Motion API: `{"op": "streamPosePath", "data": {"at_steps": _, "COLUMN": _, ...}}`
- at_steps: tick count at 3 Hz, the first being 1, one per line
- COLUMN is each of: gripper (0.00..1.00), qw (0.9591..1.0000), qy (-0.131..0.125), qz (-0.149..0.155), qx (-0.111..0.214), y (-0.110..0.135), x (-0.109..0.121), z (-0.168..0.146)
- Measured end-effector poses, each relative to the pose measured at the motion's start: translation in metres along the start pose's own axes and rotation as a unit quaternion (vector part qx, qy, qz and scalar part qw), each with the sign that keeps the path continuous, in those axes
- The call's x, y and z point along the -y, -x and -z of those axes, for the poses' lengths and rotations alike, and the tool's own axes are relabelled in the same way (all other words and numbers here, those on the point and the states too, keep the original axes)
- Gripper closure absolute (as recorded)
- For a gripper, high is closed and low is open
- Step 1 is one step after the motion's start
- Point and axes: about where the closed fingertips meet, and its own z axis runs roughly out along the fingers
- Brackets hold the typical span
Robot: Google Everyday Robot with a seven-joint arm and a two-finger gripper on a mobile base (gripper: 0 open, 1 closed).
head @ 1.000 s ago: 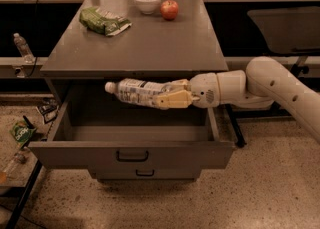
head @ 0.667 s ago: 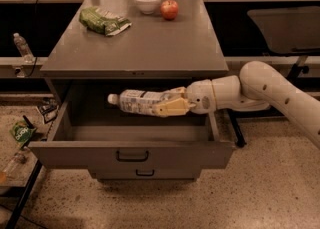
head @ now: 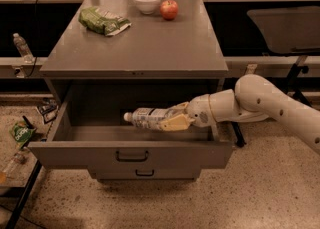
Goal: Place blue plastic bottle into top drawer
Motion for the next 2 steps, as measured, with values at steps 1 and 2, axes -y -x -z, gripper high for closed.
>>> {"op": "streamPosePath", "data": {"at_steps": 1, "gripper": 0.2, "qw": 0.9998, "qy": -0.008, "qz": 0.0, "qx": -0.019, "y": -0.011, "x": 0.008, "z": -0.003}}
{"op": "streamPosePath", "data": {"at_steps": 2, "gripper": 0.22, "qw": 0.9994, "qy": -0.023, "qz": 0.007, "qx": -0.023, "y": 0.0, "x": 0.013, "z": 0.004}}
